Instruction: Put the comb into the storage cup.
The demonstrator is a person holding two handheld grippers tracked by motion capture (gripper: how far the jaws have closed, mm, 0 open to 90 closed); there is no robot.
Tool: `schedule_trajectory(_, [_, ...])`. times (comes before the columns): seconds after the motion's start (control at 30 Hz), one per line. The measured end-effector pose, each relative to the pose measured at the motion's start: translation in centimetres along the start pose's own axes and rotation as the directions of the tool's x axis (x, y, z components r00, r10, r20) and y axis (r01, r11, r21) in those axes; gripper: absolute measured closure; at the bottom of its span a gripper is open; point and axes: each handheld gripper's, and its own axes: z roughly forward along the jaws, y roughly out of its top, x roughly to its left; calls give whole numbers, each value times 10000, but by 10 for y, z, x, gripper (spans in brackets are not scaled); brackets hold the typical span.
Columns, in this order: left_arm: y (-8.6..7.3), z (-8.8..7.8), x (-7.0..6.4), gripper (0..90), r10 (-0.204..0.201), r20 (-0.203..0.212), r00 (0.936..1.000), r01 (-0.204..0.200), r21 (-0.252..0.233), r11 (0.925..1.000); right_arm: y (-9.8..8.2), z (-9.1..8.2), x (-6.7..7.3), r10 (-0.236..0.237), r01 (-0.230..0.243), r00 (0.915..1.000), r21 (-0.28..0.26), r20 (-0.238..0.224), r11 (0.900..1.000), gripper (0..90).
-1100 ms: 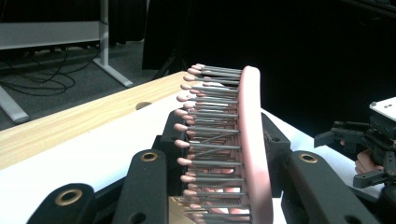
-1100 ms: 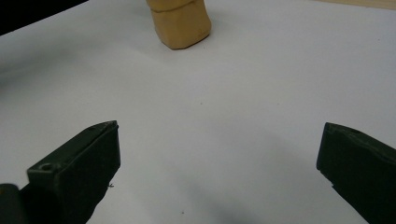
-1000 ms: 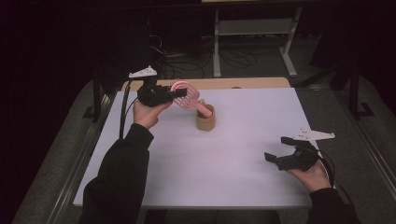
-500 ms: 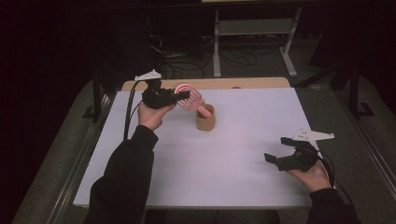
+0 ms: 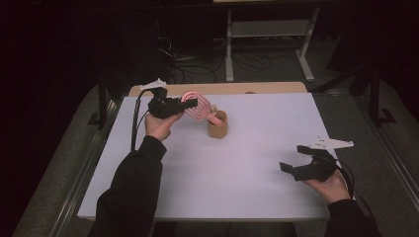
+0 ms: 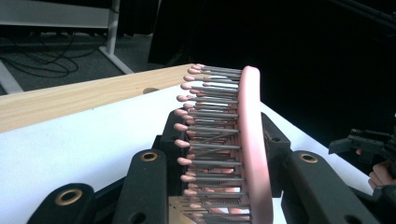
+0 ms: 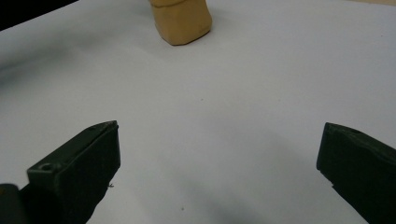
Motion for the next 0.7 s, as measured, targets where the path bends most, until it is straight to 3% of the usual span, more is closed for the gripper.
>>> schedule_trajectory(0.7, [-14,-7,14,631,-966,401,9945,984,-450,9941,-1,0,0,20,-20,10000,23,6,10000,0])
